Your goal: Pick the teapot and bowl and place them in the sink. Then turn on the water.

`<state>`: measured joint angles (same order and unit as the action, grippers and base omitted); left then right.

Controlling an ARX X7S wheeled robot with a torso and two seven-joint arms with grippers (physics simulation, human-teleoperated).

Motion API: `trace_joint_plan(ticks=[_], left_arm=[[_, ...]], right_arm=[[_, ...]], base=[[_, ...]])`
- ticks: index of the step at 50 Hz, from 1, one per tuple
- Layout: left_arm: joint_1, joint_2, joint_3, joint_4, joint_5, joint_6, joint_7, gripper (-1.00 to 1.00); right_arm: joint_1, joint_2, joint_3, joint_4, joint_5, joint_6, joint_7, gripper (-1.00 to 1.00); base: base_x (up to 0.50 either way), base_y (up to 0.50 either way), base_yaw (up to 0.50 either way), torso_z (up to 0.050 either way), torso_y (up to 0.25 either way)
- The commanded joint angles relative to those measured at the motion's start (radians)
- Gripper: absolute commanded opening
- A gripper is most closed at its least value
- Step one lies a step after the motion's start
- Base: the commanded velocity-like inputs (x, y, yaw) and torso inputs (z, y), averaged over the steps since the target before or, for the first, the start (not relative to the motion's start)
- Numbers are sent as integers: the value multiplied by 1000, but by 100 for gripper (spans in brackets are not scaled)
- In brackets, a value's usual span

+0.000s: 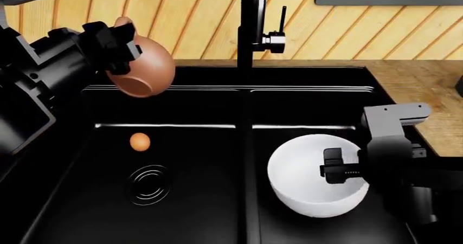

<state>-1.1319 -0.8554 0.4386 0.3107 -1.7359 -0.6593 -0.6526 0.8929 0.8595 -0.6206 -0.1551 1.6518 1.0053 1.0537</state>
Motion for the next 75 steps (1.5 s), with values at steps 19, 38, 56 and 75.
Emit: trace_joint_plan(ticks=[19, 38, 56, 75], left_arm=[[-16, 2, -12, 4, 2, 6, -2, -100], [63, 25, 15, 48, 50, 24, 24, -100], [89, 94, 146, 72, 230, -37, 124, -100], [132, 140, 285, 35, 327, -122, 130, -100]], right_arm=[[143, 30, -22, -116, -23, 99, 51, 100], [195, 240, 204, -339, 311, -42, 167, 100], [275, 432, 378, -395, 485, -136, 189, 100], [100, 520, 479, -443, 468, -228, 113, 100]], base=[[0, 0, 0, 0, 1], [0, 0, 0, 1, 1], [0, 0, 0, 0, 1], [0, 0, 0, 1, 1]])
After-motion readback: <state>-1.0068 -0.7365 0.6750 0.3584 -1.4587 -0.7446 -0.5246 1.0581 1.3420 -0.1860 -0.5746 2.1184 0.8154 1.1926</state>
